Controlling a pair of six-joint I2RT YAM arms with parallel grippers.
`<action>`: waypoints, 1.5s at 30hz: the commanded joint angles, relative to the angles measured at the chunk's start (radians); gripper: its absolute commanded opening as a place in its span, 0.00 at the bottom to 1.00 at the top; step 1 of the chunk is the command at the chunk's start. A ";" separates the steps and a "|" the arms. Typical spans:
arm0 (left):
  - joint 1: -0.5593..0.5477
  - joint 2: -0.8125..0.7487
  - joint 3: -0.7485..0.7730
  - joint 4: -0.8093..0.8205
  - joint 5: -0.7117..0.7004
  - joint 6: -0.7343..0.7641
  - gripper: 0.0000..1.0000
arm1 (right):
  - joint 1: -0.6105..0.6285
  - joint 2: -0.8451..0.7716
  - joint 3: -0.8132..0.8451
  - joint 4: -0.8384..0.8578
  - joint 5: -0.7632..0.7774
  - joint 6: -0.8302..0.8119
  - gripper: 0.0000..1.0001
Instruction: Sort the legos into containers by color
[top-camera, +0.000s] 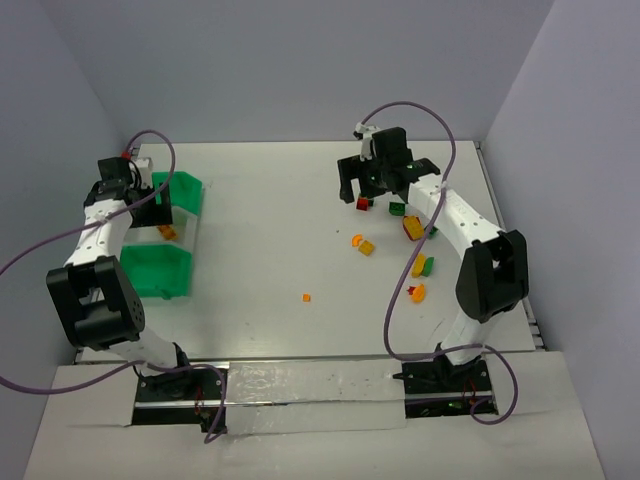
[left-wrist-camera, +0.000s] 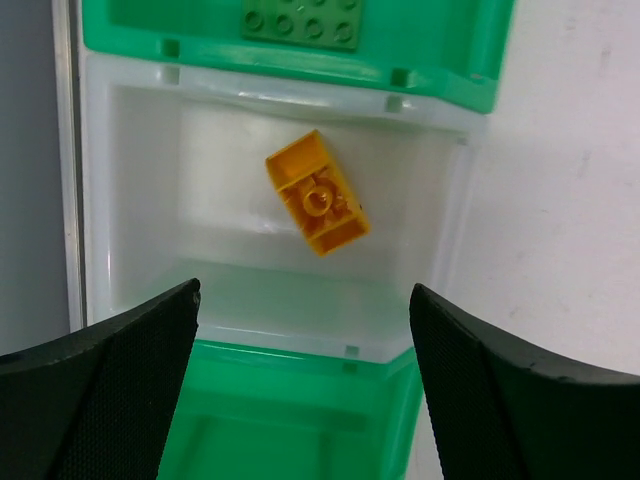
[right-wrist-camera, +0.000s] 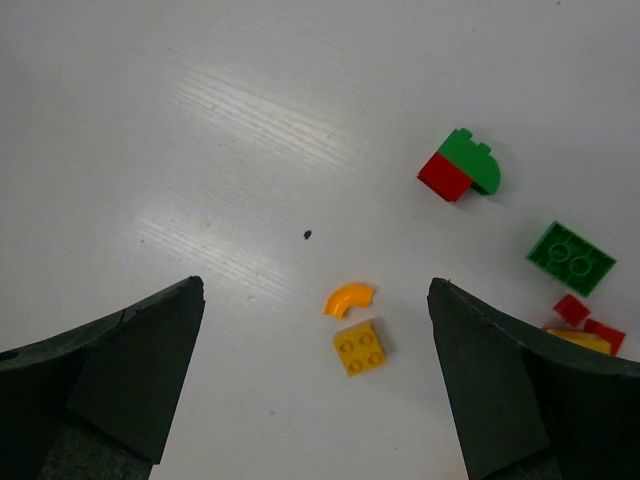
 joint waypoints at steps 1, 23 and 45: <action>0.004 -0.088 0.069 -0.001 0.119 0.031 0.91 | -0.016 0.054 0.093 -0.040 0.075 -0.142 0.99; -0.230 -0.239 -0.030 0.087 0.142 0.030 0.86 | -0.223 0.037 -0.128 -0.104 0.248 -0.275 0.85; -0.281 -0.236 -0.036 0.088 0.153 0.021 0.86 | -0.313 0.223 -0.040 -0.144 0.151 -0.292 0.63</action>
